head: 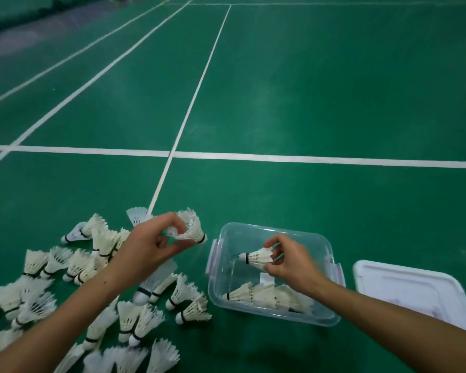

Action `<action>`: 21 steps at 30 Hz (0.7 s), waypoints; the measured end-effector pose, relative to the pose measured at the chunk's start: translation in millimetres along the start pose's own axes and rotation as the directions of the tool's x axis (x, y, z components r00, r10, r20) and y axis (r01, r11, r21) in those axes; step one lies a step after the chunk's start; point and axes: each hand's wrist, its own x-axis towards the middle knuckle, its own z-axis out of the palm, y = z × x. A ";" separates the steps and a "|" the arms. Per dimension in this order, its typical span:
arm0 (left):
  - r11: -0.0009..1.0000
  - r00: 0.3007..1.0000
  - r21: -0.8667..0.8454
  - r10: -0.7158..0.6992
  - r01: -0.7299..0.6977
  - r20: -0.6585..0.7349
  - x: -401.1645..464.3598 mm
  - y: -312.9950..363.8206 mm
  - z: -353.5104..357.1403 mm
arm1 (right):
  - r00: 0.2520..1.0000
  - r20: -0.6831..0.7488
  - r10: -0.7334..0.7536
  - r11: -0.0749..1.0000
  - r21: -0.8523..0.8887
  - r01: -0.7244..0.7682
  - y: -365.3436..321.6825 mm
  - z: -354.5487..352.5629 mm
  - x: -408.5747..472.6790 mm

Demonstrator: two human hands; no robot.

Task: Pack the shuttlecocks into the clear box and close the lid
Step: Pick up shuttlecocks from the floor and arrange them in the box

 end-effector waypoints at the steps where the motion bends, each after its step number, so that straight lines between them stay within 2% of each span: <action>1: 1.000 1.000 0.015 0.003 -0.004 0.004 3.8 -0.8 3.2 | 1.000 0.011 0.005 1.000 -0.012 -0.005 3.3 10.3 8.0; 7: 0.997 0.998 0.050 0.066 -0.067 0.012 24.8 2.9 18.4 | 0.998 0.065 -0.002 0.995 -0.103 0.009 15.5 55.4 39.4; 15: 0.985 0.987 0.069 0.154 -0.158 0.051 40.6 7.4 25.5 | 0.997 0.072 0.040 0.986 -0.164 -0.028 26.5 69.3 45.8; 21: 0.971 0.978 0.148 0.174 -0.190 0.111 43.8 7.4 33.9 | 0.988 0.152 0.036 0.994 -0.107 -0.020 19.9 73.0 43.4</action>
